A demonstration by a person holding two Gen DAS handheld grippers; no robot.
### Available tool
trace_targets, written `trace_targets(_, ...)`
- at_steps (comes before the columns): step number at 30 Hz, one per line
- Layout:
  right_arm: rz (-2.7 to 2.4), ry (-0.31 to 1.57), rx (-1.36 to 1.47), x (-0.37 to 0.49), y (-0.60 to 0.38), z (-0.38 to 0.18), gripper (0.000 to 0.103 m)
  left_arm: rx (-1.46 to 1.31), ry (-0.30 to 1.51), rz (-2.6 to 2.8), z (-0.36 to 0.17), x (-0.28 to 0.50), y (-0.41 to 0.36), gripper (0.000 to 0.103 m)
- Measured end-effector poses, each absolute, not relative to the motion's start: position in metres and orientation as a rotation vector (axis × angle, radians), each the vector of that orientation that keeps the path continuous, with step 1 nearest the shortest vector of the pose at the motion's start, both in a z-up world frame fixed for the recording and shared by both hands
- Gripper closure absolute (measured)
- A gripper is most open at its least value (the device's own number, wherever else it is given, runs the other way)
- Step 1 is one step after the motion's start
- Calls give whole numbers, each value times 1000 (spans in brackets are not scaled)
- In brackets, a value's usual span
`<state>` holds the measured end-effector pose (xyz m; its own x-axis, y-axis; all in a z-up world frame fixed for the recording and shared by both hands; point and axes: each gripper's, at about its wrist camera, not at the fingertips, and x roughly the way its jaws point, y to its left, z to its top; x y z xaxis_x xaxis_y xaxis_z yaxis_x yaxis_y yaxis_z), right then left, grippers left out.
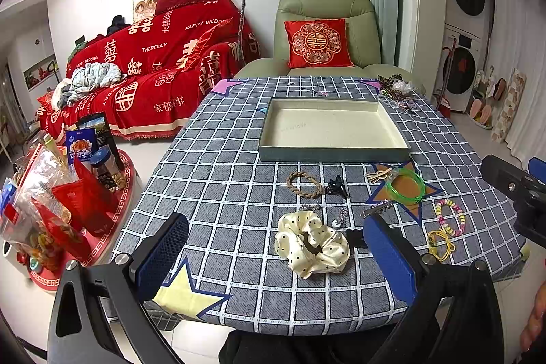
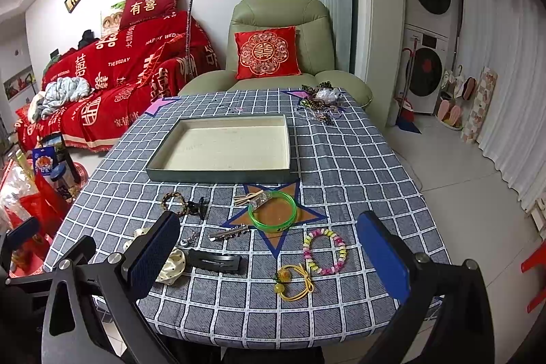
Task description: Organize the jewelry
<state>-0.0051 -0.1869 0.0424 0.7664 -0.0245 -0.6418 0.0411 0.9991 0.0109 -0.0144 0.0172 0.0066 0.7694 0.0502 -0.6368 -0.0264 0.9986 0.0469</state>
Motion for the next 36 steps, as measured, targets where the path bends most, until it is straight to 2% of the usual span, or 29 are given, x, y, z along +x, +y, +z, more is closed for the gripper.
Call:
trace_targets(30, -36, 700, 26, -5, -188, 42, 0, 36, 695, 37, 6, -14, 17, 0)
trace_targets(36, -55, 727, 27, -2, -197, 30, 0, 30, 749, 6, -13, -6, 20, 0)
